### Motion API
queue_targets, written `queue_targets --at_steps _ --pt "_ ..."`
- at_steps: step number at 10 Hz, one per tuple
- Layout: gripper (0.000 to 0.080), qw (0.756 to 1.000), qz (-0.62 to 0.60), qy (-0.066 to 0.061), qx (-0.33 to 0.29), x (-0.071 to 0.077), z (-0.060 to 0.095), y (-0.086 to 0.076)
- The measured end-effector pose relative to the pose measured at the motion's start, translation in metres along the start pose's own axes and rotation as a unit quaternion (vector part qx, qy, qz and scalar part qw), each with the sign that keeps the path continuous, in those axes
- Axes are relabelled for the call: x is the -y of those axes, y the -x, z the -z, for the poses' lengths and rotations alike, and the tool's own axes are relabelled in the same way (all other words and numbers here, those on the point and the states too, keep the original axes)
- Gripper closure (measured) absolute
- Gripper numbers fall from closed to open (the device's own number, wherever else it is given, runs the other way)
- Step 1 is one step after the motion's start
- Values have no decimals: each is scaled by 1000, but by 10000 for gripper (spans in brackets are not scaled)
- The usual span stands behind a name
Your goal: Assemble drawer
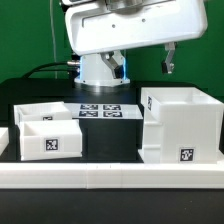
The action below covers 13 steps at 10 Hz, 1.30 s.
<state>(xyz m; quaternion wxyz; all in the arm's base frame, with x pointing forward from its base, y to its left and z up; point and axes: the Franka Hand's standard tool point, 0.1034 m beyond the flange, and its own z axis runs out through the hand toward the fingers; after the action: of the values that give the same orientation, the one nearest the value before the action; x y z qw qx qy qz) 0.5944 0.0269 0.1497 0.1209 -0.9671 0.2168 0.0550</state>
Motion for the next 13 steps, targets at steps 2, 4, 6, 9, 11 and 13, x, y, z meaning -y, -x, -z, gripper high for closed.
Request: queue_targets --at_steps 2,4,6,9,11,13 --pt "151 1000 16 4 2 -2 -1 1" --pt "151 988 149 43 13 -30 0 1" --pt "151 974 218 58 13 -53 4 -6" --pt "151 965 253 62 6 -63 4 -14" --pt "151 965 254 62 7 -63 3 -14" --pt "151 947 313 76 -6 -67 -1 -17"
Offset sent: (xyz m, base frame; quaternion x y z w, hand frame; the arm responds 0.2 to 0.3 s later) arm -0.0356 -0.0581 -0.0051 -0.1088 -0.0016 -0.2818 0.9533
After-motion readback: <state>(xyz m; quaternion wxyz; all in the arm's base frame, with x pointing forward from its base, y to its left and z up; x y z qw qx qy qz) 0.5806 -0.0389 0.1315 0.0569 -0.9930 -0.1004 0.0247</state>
